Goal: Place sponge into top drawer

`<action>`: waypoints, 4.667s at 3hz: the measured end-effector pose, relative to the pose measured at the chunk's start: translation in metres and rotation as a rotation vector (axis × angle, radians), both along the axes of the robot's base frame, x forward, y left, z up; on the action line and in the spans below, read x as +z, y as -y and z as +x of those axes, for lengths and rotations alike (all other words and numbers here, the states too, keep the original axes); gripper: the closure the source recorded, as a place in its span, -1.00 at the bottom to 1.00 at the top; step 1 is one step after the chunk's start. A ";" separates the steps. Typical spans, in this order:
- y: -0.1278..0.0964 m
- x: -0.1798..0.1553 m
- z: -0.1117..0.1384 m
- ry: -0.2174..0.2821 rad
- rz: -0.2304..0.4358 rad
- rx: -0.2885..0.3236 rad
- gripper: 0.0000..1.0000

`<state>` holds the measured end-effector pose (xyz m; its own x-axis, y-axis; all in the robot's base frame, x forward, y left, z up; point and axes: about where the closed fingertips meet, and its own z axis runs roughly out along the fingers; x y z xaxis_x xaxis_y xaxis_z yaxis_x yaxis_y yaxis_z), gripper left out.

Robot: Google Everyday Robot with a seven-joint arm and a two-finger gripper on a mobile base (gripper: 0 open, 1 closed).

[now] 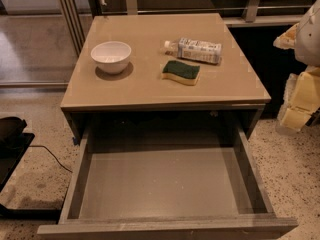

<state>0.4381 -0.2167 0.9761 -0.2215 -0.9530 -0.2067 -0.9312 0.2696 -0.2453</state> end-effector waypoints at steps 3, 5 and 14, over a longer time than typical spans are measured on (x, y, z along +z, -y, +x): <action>-0.030 -0.014 0.063 0.050 0.158 0.030 -1.00; -0.043 -0.019 0.079 0.089 0.206 0.077 -1.00; -0.123 -0.143 0.247 -0.020 0.515 -0.021 -1.00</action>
Offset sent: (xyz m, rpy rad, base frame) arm 0.0345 -0.0036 -0.0107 0.2605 -0.0295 0.0059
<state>0.6847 -0.0942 0.8331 -0.2485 -0.7239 -0.6436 -0.9273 0.3698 -0.0579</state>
